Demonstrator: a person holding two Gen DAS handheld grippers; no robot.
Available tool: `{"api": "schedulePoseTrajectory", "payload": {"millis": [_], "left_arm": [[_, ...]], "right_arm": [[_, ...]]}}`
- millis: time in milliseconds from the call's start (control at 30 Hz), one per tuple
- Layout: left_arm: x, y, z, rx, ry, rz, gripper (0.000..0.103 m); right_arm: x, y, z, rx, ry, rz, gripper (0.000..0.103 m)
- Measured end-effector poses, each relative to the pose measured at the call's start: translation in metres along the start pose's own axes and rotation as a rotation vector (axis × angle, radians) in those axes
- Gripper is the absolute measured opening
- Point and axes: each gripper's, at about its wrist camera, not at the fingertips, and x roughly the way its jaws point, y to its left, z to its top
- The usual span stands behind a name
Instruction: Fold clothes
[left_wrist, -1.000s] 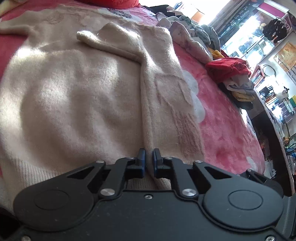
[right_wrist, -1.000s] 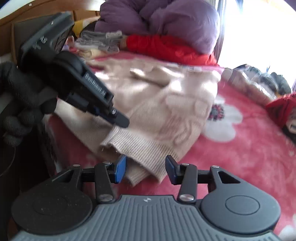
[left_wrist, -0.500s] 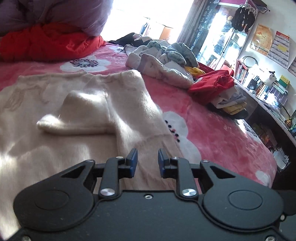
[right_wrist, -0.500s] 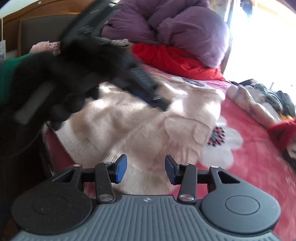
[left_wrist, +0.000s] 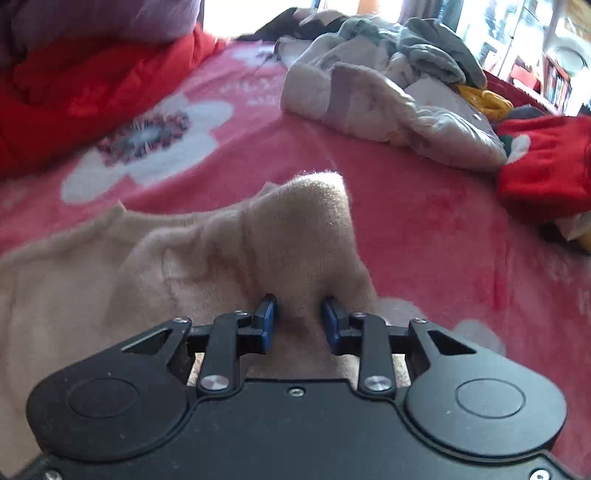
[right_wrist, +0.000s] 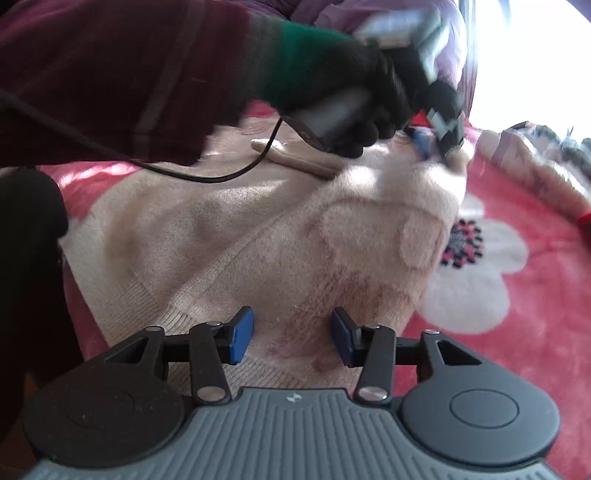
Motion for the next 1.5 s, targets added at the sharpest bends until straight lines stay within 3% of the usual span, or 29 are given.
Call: {"api": "schedulePoseTrajectory", "payload": {"millis": [167, 233, 300, 333, 400, 500, 567, 667, 800, 900, 1000, 1100, 1233, 1500], "left_arm": [[-0.027, 0.001, 0.019, 0.002, -0.138, -0.074, 0.029], [-0.015, 0.0, 0.028, -0.004, -0.13, -0.106, 0.03], [0.012, 0.0, 0.036, 0.005, -0.063, -0.013, 0.028], [0.024, 0.004, 0.037, -0.013, -0.027, 0.019, 0.023], [0.03, 0.015, 0.046, -0.119, -0.014, -0.023, 0.022], [0.003, 0.015, 0.053, -0.132, -0.103, -0.092, 0.021], [0.003, 0.016, 0.056, -0.152, -0.101, -0.082, 0.021], [0.031, 0.02, 0.055, -0.134, -0.007, -0.033, 0.022], [-0.021, 0.043, 0.06, -0.2, -0.157, -0.131, 0.026], [-0.07, 0.066, 0.041, -0.229, -0.231, -0.089, 0.043], [-0.108, 0.095, -0.006, -0.28, -0.236, -0.028, 0.043], [-0.138, 0.121, -0.063, -0.417, -0.222, 0.006, 0.043], [-0.154, 0.133, -0.131, -0.586, -0.191, -0.063, 0.043], [-0.157, 0.132, -0.161, -0.672, -0.188, -0.118, 0.045]], "right_arm": [[-0.001, -0.003, -0.002, 0.036, 0.0, 0.034, 0.05], [0.0, -0.005, -0.002, 0.042, -0.001, 0.038, 0.05], [0.001, -0.007, -0.002, 0.048, -0.003, 0.042, 0.05], [0.002, -0.007, -0.002, 0.051, -0.003, 0.044, 0.05], [0.003, -0.009, -0.002, 0.058, -0.005, 0.049, 0.05], [0.001, -0.008, -0.001, 0.061, -0.006, 0.051, 0.051], [0.0, -0.007, 0.0, 0.063, -0.008, 0.05, 0.051], [-0.001, -0.006, -0.001, 0.061, -0.012, 0.048, 0.051], [-0.001, -0.006, 0.0, 0.056, -0.013, 0.045, 0.051], [-0.004, -0.005, 0.001, 0.049, -0.015, 0.042, 0.051], [-0.01, -0.005, 0.002, 0.048, -0.037, 0.044, 0.05], [-0.019, -0.005, 0.004, 0.055, -0.088, 0.032, 0.05], [-0.026, -0.006, 0.006, 0.068, -0.139, 0.032, 0.05], [-0.017, 0.001, 0.001, 0.049, -0.118, 0.015, 0.05]]}}
